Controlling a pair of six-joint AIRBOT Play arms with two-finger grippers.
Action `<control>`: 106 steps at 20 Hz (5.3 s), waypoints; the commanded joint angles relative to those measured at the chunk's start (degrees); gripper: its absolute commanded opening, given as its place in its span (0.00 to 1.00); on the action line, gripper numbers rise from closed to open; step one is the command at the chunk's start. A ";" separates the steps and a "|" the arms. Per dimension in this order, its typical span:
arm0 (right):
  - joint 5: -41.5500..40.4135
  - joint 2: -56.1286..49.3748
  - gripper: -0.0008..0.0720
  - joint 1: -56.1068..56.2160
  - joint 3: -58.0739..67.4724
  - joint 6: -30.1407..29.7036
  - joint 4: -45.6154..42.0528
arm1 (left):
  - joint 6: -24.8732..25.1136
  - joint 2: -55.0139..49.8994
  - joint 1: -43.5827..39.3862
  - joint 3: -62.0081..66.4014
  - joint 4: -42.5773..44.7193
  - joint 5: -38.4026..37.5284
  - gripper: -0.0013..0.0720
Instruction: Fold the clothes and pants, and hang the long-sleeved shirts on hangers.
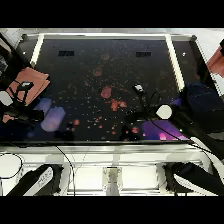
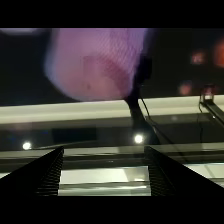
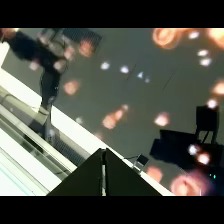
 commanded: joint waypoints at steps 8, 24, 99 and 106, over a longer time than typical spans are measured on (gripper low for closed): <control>-1.27 -1.70 0.02 2.08 -0.04 0.20 0.22 | 0.02 0.04 0.02 0.00 0.02 0.02 0.80; -2.67 -1.95 0.02 2.03 -0.04 1.25 0.57 | -0.26 -1.64 -0.02 -0.04 -3.85 -0.09 0.80; 22.62 2.91 0.41 2.03 15.28 -16.85 -14.23 | 24.06 -16.48 -36.11 49.90 -7.82 -14.43 0.06; 26.23 10.08 0.64 2.03 4.09 -13.86 -17.97 | 18.38 -17.84 -55.69 50.01 -3.02 -21.57 0.06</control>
